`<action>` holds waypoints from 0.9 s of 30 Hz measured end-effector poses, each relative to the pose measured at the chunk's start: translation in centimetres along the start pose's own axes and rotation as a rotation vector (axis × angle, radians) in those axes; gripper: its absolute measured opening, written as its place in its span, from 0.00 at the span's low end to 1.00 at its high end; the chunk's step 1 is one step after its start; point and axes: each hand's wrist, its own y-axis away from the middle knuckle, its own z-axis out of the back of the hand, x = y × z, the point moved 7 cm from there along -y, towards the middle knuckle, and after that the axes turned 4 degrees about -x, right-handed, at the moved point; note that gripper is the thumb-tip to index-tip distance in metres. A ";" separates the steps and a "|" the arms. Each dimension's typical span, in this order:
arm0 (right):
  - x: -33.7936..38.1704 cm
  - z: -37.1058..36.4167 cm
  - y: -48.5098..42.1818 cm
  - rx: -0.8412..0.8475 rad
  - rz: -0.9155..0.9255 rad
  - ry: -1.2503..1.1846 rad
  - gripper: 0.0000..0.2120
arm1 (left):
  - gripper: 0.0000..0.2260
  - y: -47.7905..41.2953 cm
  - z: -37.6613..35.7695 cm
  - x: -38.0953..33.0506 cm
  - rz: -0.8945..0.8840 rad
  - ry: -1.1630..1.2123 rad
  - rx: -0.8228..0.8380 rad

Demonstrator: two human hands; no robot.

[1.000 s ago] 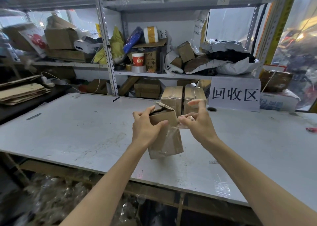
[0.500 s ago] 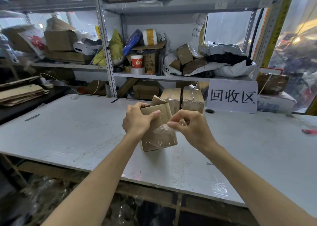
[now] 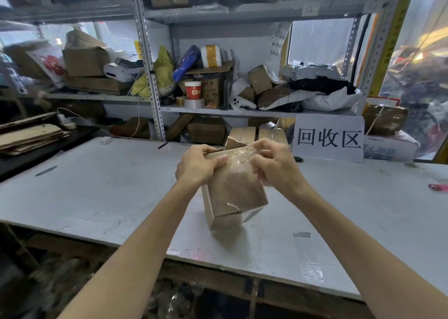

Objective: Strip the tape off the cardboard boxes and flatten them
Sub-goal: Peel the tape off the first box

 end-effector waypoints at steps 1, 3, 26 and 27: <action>0.0 0.1 -0.3 0.011 -0.024 -0.022 0.12 | 0.17 -0.1 0.1 0.2 0.017 0.005 0.006; -0.4 0.2 -0.4 0.034 -0.074 -0.051 0.14 | 0.21 -0.2 0.2 0.8 0.037 -0.023 -0.006; 0.9 -1.9 1.2 -0.002 0.393 0.587 0.12 | 0.62 2.8 -2.3 2.1 -0.474 0.090 0.340; 0.9 -1.8 1.3 0.012 0.368 0.554 0.12 | 0.61 2.9 -2.2 2.2 -0.474 0.122 0.321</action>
